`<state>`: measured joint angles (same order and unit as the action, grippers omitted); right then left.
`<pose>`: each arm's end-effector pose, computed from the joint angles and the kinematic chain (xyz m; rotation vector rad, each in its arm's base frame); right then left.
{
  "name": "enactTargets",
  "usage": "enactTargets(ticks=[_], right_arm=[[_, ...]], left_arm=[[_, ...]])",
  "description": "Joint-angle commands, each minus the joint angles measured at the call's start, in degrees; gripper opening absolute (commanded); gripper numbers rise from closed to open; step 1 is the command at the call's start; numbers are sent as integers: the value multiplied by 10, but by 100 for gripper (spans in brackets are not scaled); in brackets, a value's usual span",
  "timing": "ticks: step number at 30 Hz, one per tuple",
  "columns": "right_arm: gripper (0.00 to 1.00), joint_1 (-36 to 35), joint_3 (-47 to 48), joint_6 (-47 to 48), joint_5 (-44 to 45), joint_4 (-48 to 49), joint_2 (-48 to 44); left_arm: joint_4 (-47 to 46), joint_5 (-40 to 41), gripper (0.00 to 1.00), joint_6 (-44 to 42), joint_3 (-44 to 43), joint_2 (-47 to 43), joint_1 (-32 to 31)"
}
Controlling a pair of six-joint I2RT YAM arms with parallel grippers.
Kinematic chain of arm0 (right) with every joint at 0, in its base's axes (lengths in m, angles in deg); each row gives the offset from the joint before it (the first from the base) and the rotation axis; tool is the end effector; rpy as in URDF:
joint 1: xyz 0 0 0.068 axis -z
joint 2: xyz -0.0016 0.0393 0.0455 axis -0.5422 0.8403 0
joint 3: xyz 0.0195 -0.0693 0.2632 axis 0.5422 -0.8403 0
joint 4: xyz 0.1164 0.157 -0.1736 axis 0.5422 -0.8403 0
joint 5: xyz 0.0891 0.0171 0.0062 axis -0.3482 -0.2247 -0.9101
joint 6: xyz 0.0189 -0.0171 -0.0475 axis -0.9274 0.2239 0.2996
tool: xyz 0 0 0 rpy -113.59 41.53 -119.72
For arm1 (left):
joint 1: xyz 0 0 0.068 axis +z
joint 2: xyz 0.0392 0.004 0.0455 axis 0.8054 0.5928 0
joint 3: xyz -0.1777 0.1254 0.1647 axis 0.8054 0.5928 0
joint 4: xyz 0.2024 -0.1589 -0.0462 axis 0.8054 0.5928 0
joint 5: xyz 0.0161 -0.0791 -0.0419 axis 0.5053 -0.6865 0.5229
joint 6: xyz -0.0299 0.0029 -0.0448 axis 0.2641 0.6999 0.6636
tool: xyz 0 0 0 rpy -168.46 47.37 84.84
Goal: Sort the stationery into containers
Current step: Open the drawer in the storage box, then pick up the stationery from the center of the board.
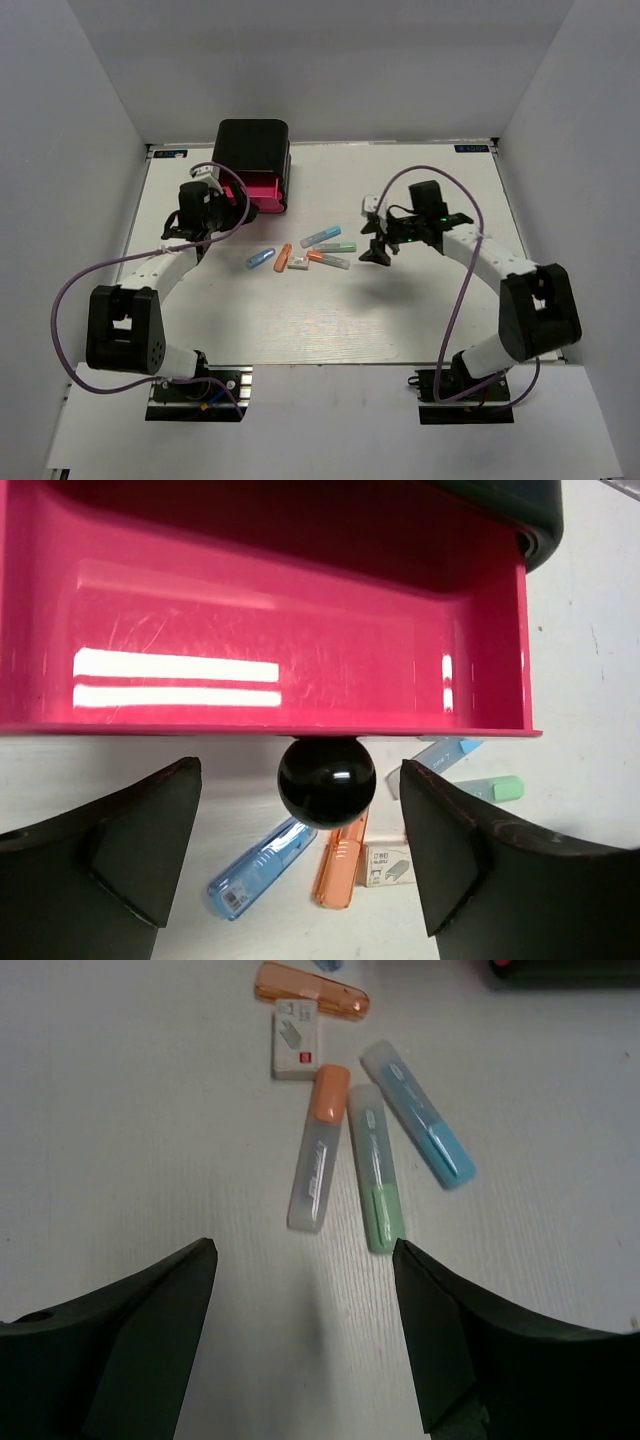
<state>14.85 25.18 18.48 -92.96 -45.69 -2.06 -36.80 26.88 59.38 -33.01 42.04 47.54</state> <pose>0.2796 0.1190 0.2389 -1.4558 1.5192 0.6906 0.3057 -0.0401 0.2339 -0.2091 2.1294 -0.5340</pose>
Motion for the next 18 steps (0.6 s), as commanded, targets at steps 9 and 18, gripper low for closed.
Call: enactTargets(ticks=[9, 18], right_arm=[[80, -205, 147, -83, 176, 86, 194], [77, -264, 210, -109, 243, 114, 285]], left_arm=[[85, 27, 94, -5, 56, -165, -1], [158, 61, 95, 29, 127, -314, 4]])
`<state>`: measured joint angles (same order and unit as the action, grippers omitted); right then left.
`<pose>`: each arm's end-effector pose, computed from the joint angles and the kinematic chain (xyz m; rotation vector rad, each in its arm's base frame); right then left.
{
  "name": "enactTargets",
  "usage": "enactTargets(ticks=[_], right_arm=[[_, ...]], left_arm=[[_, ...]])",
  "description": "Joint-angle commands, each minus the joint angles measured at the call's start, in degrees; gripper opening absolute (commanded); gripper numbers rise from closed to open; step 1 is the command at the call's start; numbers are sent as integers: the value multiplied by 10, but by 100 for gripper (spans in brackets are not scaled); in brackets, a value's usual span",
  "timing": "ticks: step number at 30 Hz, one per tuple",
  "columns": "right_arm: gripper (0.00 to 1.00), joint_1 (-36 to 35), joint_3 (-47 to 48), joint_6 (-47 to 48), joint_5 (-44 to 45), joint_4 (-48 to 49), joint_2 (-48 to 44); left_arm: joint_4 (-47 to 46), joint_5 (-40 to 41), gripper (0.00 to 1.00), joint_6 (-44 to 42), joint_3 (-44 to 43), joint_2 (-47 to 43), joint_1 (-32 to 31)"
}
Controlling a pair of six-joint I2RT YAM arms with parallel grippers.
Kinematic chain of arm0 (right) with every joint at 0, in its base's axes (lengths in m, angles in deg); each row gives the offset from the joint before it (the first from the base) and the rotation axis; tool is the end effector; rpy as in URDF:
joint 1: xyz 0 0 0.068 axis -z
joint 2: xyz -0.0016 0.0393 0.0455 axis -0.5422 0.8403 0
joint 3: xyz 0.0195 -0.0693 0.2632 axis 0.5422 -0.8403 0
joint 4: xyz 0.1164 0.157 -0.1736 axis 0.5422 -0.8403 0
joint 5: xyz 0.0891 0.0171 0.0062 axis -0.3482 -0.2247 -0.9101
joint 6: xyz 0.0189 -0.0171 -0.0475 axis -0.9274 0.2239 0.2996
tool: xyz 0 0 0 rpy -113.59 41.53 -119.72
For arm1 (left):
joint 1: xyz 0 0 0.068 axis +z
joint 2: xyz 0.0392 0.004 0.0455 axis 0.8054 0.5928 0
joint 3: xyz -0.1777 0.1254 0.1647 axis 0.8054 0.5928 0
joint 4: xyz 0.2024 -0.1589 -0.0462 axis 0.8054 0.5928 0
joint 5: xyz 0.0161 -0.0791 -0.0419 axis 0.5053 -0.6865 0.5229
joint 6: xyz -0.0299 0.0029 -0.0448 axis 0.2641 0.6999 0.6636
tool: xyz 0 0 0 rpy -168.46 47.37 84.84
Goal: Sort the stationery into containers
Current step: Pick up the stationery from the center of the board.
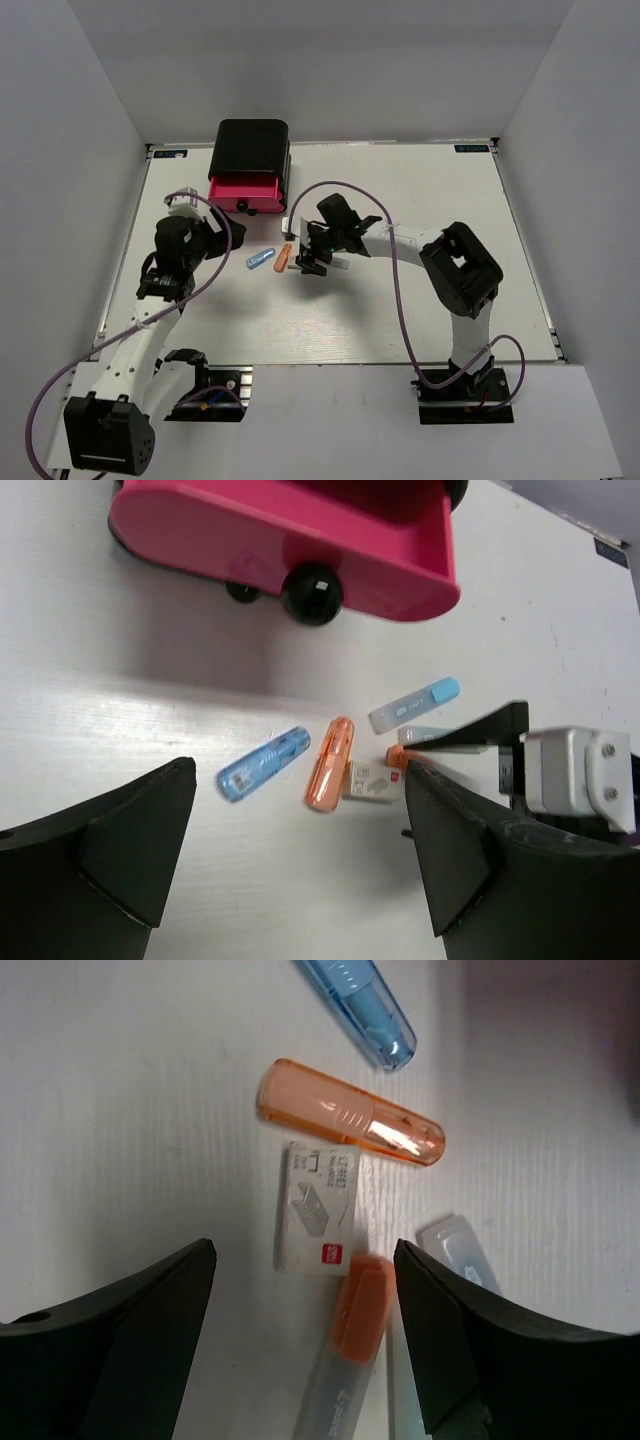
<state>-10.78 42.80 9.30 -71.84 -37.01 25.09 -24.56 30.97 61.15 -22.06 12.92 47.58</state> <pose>0.2894 0.2987 0.1782 -1.6795 1.5762 0.6225 0.2054 -0.0267 0.2682 -0.2621 2.0164 -0.4931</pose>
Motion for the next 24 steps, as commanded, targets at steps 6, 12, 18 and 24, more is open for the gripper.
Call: enactTargets(ticks=[6, 12, 18, 24], right_arm=[[72, -27, 62, -13, 63, 33, 62], [60, -36, 56, 13, 60, 24, 77], [19, -29, 48, 45, 13, -30, 67], [12, -16, -17, 25, -6, -9, -89]], left_arm=[[56, 31, 95, 27, 30, -49, 4], [56, 32, 95, 33, 36, -49, 4], [8, 32, 95, 63, 60, -38, 4], [-86, 20, 93, 69, 94, 8, 4]])
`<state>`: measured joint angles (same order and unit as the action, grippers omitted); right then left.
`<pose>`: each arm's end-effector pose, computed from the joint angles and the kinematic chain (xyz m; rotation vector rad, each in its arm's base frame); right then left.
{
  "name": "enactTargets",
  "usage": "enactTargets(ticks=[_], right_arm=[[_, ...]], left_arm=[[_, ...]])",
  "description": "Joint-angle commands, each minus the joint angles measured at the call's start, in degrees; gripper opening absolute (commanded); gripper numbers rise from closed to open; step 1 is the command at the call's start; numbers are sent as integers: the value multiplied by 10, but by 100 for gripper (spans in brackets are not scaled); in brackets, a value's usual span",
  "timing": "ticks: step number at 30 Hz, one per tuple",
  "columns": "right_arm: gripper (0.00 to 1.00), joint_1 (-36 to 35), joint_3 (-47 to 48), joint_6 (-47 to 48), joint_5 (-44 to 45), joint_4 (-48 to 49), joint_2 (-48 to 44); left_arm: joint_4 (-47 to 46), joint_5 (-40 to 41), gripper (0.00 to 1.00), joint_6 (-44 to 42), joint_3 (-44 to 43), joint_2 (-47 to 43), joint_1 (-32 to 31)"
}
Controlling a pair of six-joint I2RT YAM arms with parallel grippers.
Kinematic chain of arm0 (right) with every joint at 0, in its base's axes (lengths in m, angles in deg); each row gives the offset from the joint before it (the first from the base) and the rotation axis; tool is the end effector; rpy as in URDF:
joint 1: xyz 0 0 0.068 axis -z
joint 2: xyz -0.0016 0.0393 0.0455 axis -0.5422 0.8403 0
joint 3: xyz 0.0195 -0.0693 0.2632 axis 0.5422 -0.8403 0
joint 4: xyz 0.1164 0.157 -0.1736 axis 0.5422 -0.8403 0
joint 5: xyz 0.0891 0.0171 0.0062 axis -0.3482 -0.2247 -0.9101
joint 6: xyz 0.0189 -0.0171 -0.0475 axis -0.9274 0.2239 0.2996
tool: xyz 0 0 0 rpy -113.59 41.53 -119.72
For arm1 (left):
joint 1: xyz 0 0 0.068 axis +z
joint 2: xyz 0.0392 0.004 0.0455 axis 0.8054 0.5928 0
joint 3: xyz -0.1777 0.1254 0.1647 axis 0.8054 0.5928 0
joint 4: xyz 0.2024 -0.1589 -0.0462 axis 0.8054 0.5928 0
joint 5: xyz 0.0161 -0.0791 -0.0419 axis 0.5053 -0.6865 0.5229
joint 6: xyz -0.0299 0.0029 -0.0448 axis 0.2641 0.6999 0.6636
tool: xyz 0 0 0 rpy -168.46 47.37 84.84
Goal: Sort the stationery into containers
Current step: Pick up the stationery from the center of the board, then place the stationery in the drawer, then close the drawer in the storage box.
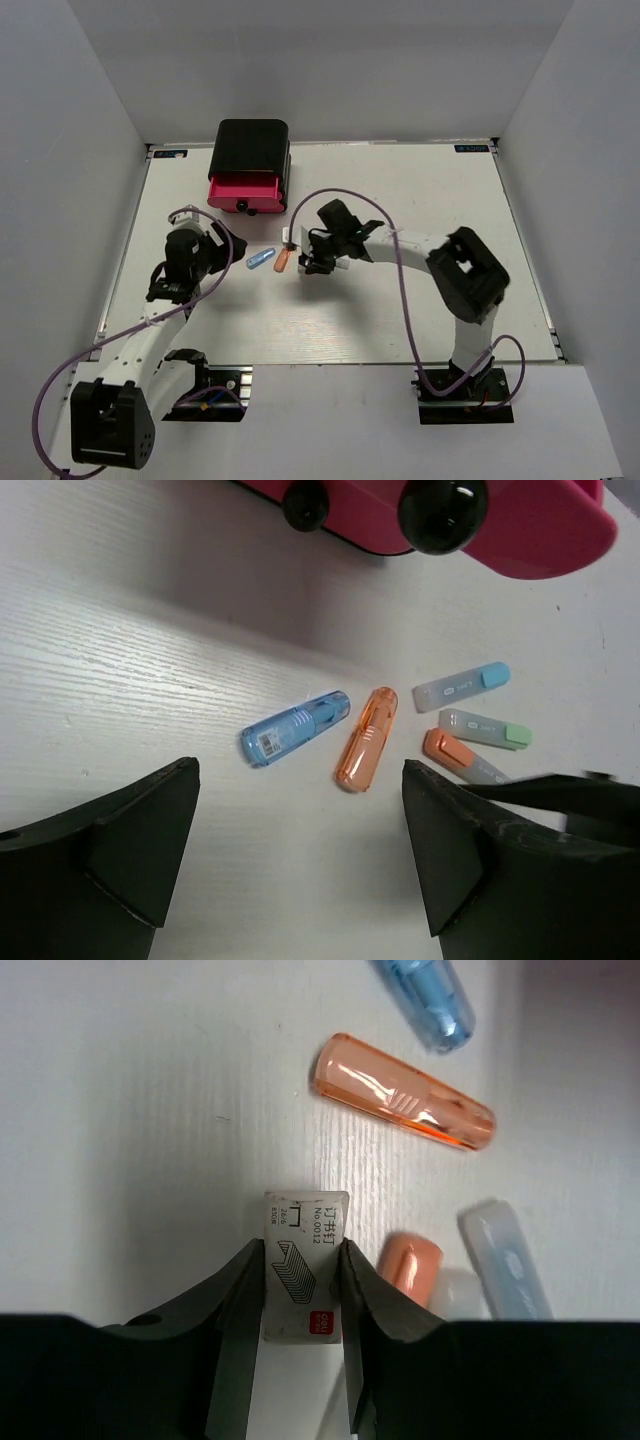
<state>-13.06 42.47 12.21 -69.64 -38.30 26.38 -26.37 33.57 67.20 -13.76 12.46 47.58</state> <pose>0.2774 0.3084 0.1655 -1.7655 1.5603 0.5817 0.1956 -0.0241 0.2222 -0.4260 2.1024 -0.4909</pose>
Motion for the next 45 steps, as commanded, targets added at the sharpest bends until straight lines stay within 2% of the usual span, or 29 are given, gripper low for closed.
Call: enactTargets(ticks=[1, 5, 9, 13, 18, 23, 27, 29, 30, 31, 33, 34, 36, 37, 40, 42, 45], right_arm=[[12, 14, -14, -7, -30, 9, -130], [12, 26, 6, -5, -46, 24, -186], [14, 27, 73, -6, -63, 70, -177], [14, 22, 150, -13, -63, 91, -106], [14, 15, 216, -42, -27, 190, -21], [15, 12, 340, -59, -7, 175, 62], [21, 12, 374, -62, 4, 171, 98], [27, 12, 375, -63, 4, 171, 106], [32, 12, 378, -63, 4, 172, 111], [45, 11, 378, -65, 4, 171, 114], [55, 13, 376, -69, 4, 169, 115], [65, 13, 375, -77, 3, 171, 115], [72, 15, 378, -89, 7, 170, 111], [72, 15, 379, -89, 8, 171, 109], [73, 17, 379, -107, 16, 182, 95], [70, 19, 375, -129, 21, 192, 82], [64, 26, 345, -160, 31, 210, 49]], left_arm=[[-100, -6, 91, 16, 16, 28, 4], [-174, -16, 90, 30, 21, 74, 4], [-215, -22, 90, 30, 8, 130, 4], [-245, -29, 89, 35, -5, 171, 4], [-260, -29, 88, 40, -10, 185, 4], [-260, -34, 88, 40, -4, 185, 4], [-260, -34, 88, 40, 1, 175, 4], [-260, -34, 88, 40, 1, 175, 4], [-260, -34, 88, 40, 1, 175, 4], [-265, -34, 88, 40, -5, 180, 4], [-265, -29, 88, 40, -19, 186, 4], [-265, -29, 86, 40, -24, 194, 4], [-276, -29, 82, 40, -42, 212, 4], [-276, -29, 78, 40, -47, 220, 4], [-289, -29, 72, 40, -71, 250, 4], [-295, -29, 65, 40, -87, 264, 4], [-295, -23, 64, 40, -110, 290, 4]])
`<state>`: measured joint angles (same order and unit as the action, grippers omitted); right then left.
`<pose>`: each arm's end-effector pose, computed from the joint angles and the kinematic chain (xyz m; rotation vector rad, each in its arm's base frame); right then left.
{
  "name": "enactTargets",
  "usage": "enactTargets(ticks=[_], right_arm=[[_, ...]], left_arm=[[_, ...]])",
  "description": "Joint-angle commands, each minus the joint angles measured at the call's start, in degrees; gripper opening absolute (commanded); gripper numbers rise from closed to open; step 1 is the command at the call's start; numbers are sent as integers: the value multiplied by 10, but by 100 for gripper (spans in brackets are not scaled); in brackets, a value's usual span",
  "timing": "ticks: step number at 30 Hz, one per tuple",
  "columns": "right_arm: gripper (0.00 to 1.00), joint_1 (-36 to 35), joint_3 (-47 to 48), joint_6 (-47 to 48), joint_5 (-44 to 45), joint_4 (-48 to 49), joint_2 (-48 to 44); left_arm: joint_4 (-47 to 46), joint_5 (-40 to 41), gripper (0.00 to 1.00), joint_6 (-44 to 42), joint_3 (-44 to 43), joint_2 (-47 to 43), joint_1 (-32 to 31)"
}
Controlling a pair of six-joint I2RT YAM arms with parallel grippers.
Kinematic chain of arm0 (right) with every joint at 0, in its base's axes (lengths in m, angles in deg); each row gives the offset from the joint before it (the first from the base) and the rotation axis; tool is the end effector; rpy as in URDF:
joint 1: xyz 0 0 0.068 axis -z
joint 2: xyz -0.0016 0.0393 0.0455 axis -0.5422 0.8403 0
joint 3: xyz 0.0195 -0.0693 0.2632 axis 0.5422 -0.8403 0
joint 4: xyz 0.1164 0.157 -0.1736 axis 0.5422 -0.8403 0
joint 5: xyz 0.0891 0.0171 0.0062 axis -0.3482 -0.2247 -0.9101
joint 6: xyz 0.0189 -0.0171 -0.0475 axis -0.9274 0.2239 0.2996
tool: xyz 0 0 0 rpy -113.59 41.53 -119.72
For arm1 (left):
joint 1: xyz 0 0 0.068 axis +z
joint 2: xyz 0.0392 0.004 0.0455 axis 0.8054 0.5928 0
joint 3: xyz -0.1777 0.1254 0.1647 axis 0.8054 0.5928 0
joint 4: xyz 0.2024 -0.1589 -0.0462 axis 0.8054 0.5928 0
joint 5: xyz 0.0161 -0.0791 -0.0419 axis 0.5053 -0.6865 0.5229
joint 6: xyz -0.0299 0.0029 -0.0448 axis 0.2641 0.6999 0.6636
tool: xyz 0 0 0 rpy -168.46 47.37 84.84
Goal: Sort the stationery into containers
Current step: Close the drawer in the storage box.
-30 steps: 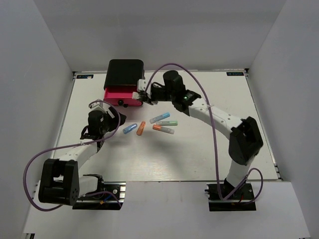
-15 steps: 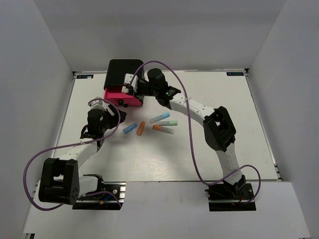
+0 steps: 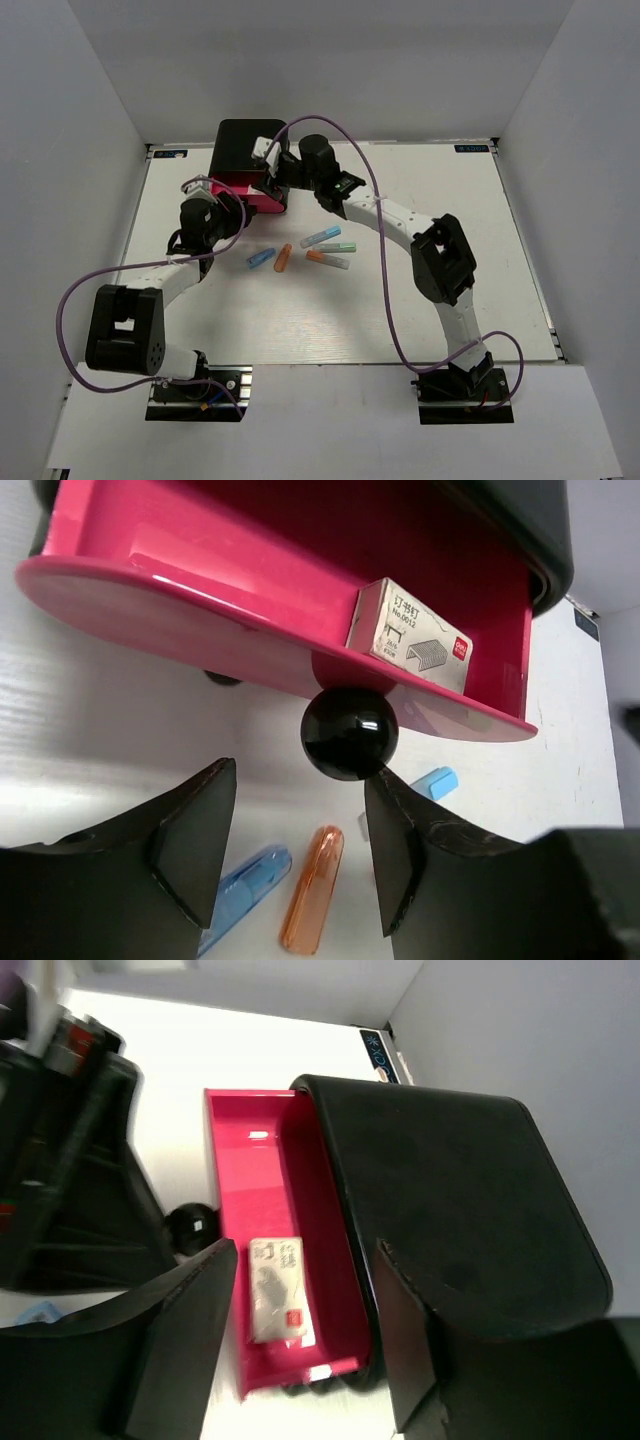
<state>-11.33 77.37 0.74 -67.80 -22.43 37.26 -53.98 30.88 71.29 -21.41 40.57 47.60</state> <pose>0.3629 0.3726 0.3083 -1.2588 1.1561 0.5487 0.2874 -0.0354 0.2039 -0.4363 1.9842 -0.6090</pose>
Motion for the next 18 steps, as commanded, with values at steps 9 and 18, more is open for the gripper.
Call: enactTargets(ticks=[9, 18], right_arm=[[61, 47, -168, -52, 26, 80, -215], [61, 95, -362, -35, 30, 68, -338]], left_arm=[[-24, 14, 64, -14, -99, 70, 3], [-12, 9, 64, -14, -193, 140, 3]])
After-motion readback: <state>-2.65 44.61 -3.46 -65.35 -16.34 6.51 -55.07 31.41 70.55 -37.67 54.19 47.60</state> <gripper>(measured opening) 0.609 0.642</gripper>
